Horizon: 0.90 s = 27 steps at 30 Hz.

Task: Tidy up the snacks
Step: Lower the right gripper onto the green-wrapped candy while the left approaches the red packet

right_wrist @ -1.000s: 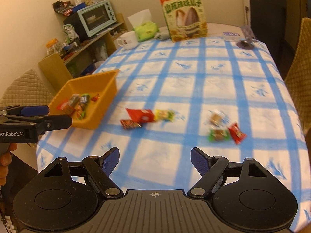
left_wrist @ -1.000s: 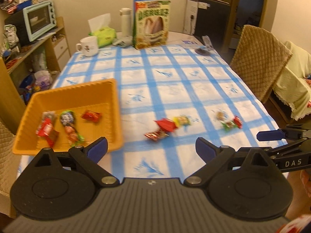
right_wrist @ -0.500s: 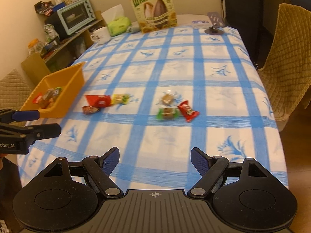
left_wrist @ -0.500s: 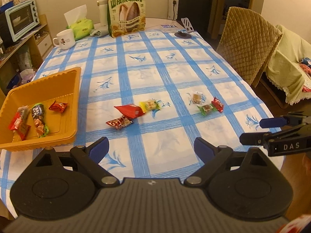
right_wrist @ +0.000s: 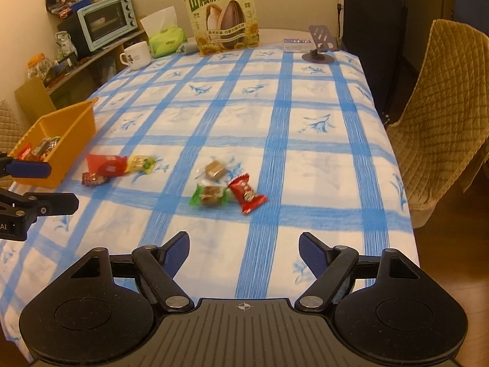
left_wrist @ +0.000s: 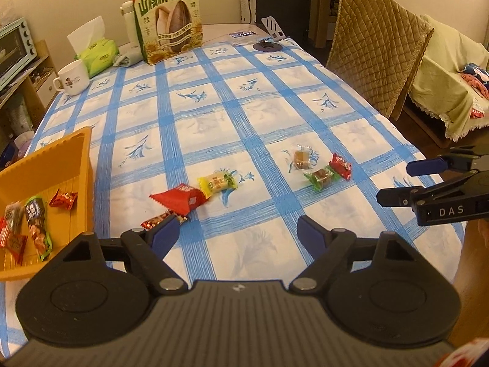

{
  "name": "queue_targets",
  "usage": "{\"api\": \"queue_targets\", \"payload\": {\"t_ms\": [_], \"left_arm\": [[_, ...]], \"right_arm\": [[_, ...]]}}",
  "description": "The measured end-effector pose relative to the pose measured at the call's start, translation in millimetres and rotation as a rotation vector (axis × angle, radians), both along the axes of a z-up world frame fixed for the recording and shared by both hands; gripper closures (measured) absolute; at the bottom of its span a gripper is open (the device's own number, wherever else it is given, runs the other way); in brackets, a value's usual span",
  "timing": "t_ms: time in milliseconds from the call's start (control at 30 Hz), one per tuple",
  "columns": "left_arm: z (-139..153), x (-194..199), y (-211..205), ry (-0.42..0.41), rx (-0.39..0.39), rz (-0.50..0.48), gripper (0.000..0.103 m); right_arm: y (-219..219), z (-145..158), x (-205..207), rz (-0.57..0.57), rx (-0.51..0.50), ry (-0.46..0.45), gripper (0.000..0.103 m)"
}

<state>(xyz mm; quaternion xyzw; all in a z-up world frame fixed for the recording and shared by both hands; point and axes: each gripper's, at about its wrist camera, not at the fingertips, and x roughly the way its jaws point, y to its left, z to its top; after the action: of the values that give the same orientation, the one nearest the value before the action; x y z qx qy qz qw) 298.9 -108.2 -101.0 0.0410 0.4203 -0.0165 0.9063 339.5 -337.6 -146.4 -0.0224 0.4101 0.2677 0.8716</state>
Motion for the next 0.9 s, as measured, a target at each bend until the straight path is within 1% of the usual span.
{"api": "queue_targets", "payload": {"t_ms": [33, 133, 167, 233, 333, 600, 800, 900], "left_arm": [[-1, 4, 0, 0.0, 0.003, -0.007, 0.021], [-5, 16, 1, 0.005, 0.01, -0.029, 0.022], [-6, 20, 1, 0.006, 0.011, -0.037, 0.023], [-9, 28, 2, 0.011, 0.017, -0.051, 0.025], [-14, 39, 2, 0.021, 0.023, -0.072, 0.029], [-23, 55, 9, 0.042, 0.019, -0.104, 0.029], [-26, 57, 23, 0.055, 0.017, -0.098, 0.029], [-25, 56, 32, 0.056, 0.016, -0.09, 0.029]], "right_arm": [[1, -1, 2, 0.005, 0.003, 0.002, 0.035], [6, -3, 9, 0.015, 0.014, 0.009, 0.041], [9, -4, 11, 0.017, 0.019, 0.013, 0.043], [14, -6, 16, 0.018, 0.035, 0.025, 0.05], [25, -11, 23, 0.018, 0.05, 0.05, 0.056], [49, -26, 40, -0.023, 0.07, 0.119, 0.058], [62, -32, 49, -0.079, 0.08, 0.132, 0.058], [68, -33, 51, -0.107, 0.075, 0.118, 0.058]]}}
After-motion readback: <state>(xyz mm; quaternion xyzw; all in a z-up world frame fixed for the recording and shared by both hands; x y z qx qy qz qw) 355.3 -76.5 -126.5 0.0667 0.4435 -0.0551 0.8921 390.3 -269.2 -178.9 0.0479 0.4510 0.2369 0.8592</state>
